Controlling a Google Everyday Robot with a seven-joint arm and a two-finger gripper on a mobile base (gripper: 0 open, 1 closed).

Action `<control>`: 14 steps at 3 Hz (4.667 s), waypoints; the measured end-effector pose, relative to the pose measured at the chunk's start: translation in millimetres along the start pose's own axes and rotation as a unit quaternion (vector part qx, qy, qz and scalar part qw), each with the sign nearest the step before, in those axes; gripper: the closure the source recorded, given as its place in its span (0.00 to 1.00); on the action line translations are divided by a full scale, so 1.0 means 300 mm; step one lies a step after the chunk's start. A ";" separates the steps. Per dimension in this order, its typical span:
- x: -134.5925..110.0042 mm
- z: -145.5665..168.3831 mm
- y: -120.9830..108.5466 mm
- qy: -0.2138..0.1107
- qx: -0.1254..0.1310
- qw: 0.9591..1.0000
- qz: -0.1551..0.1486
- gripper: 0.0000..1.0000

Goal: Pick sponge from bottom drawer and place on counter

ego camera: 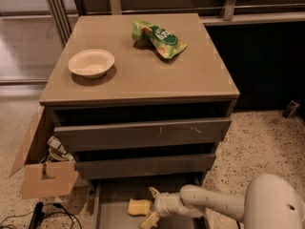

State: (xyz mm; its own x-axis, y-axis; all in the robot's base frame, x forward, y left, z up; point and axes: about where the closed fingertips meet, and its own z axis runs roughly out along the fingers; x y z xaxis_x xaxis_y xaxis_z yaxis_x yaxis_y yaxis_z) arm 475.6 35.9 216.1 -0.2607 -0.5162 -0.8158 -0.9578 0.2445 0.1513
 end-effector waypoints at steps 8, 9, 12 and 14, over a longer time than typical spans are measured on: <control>0.183 0.260 -0.115 0.034 0.067 0.996 -0.044 0.87; 0.183 0.260 -0.115 0.034 0.067 0.996 -0.044 1.00; 0.057 0.132 -0.054 0.039 0.086 0.993 -0.077 1.00; -0.099 -0.153 0.111 0.006 0.124 0.982 -0.139 1.00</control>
Offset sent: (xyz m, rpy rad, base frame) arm 0.0322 0.0081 -0.0669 -0.0699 -0.1355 -0.1156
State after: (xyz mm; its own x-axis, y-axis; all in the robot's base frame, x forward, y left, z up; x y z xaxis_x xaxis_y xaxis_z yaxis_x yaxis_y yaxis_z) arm 445.8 21.8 270.8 0.0049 -0.6007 -0.7995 -0.9333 0.2844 -0.2193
